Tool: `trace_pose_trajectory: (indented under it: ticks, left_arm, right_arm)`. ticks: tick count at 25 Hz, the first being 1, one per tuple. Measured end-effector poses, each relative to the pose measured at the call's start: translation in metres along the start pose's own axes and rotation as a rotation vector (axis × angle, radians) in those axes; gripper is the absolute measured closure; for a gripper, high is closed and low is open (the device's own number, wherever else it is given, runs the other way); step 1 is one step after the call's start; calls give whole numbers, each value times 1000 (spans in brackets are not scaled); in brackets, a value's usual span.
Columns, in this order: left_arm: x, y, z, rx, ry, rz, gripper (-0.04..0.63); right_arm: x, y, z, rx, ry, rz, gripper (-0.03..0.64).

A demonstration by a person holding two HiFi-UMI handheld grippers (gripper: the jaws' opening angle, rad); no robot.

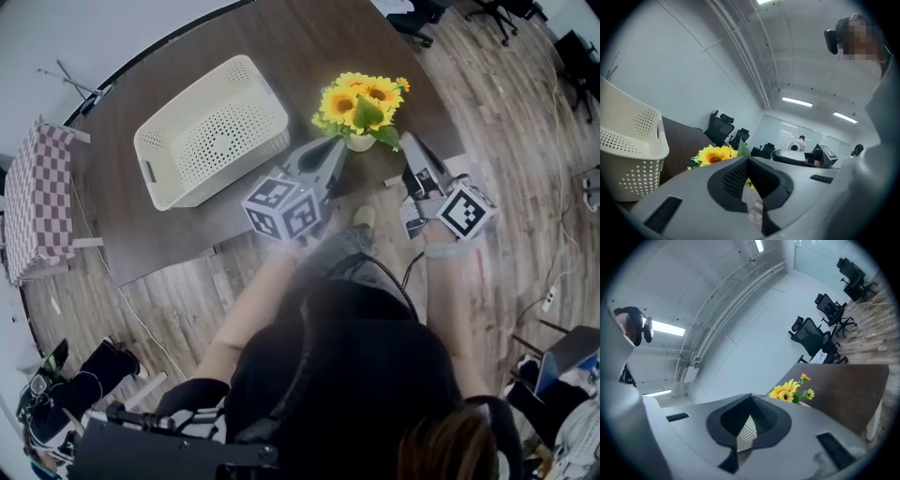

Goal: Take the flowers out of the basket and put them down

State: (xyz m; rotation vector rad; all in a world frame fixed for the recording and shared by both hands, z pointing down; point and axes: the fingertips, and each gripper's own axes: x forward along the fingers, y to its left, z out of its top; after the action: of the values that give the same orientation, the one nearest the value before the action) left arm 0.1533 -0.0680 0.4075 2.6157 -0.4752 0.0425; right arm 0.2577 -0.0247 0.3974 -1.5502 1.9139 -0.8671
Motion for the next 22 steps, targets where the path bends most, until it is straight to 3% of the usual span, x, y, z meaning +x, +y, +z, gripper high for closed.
trace_pose_trajectory:
  ticks: [4, 11, 22]
  left_arm:
    - [-5, -15, -8, 16, 21, -42, 598]
    - [-20, -30, -15, 32, 35, -39, 598]
    - [-52, -31, -4, 82, -21, 15, 598]
  right_arm:
    - [-10, 29, -20, -47, 3, 65, 620]
    - [-34, 42, -51, -207, 121, 52, 620]
    - [-38, 49, -67, -244, 149, 66, 620]
